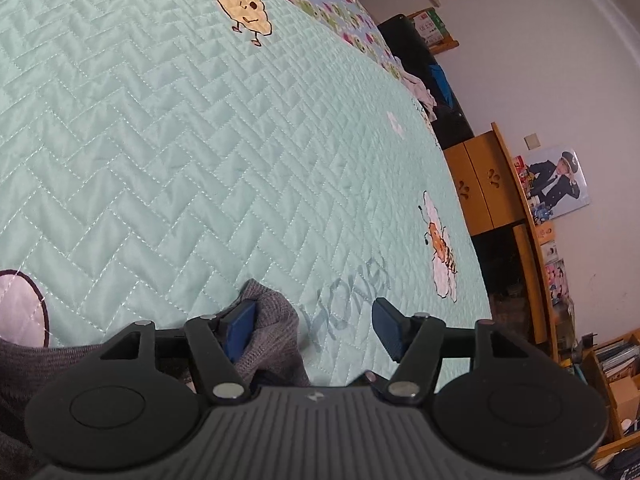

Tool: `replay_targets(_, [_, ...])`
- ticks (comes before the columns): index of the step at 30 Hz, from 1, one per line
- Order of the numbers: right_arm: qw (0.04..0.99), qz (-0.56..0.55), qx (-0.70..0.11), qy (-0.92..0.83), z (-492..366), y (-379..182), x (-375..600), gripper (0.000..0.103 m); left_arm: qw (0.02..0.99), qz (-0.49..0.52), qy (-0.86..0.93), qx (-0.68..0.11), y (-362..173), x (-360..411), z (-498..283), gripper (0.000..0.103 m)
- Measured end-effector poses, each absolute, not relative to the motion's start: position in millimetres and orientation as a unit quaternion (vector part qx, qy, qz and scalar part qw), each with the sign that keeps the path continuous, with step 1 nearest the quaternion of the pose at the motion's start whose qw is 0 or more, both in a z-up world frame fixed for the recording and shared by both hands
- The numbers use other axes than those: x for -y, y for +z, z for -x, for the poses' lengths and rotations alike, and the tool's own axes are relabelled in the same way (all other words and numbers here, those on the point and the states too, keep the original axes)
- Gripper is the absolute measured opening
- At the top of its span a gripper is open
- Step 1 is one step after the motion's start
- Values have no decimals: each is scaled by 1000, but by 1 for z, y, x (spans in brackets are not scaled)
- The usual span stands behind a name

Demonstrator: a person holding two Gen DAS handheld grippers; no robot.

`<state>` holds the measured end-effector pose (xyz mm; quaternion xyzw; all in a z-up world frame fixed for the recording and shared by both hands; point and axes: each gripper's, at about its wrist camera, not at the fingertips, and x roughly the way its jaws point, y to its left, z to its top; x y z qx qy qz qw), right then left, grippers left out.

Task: Fold clothes

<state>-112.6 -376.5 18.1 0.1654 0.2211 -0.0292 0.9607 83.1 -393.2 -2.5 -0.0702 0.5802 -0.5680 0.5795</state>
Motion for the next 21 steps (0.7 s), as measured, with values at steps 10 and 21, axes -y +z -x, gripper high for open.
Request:
replay_targets(10, [952,-213,-219,-3,111,12,392,57,609,78,-544,-572,6,376,-82,65])
replay_targets(21, [953,-218,-211,9,111,8,393,58,593,49,-567,-569,11,380,-68,58])
